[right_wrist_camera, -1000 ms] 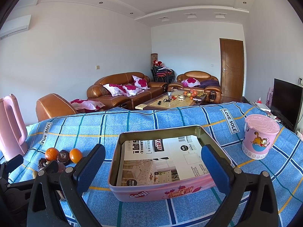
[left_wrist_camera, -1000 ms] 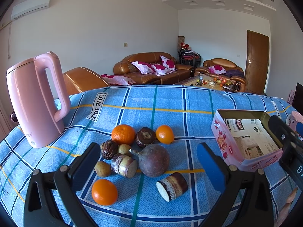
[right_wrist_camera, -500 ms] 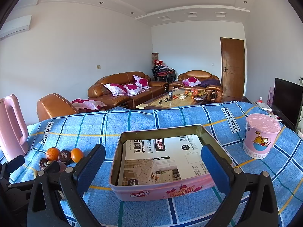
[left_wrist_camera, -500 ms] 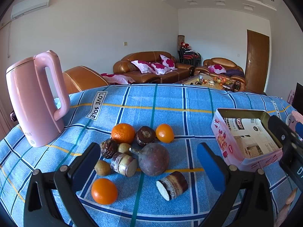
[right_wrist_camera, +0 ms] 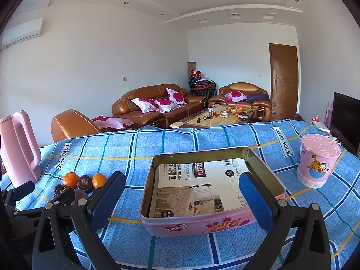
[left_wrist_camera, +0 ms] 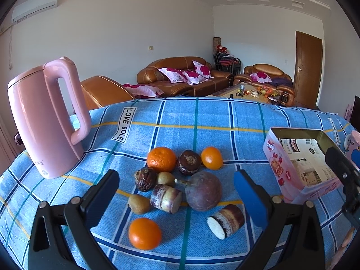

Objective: Organize fruits
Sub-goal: 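Grasp an orange with the left tool while the right tool grasps a brown cylindrical cake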

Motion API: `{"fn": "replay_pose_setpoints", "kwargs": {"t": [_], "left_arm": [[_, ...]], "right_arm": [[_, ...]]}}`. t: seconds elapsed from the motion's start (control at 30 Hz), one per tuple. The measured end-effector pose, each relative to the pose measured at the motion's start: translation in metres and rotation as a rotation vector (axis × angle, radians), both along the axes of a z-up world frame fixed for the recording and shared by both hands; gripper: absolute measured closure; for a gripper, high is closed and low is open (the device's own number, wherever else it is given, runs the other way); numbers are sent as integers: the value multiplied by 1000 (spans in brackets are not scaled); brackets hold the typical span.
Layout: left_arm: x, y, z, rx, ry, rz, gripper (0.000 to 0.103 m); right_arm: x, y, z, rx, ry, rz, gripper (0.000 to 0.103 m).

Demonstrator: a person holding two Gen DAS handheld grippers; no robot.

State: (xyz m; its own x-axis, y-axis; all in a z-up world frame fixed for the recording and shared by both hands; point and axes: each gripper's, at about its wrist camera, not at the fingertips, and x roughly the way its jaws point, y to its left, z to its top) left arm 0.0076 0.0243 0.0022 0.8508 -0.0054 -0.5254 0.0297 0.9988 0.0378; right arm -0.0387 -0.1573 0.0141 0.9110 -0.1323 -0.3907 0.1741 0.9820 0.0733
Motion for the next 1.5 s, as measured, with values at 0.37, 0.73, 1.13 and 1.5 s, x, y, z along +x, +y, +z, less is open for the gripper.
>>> {"fn": "replay_pose_setpoints", "kwargs": {"t": [0.37, 0.73, 1.13, 1.5], "left_arm": [[22, 87, -5, -62, 116, 60, 0], [20, 88, -7, -142, 196, -40, 0], [9, 53, -16, -77, 250, -199, 21], [16, 44, -44, -20, 379, -182, 64]], "right_arm": [[15, 55, -19, 29, 168, 356, 13], [50, 113, -54, 2, 430, 473, 45], [44, 80, -45, 60, 388, 388, 70], [45, 70, -38, 57, 333, 344, 70]]}}
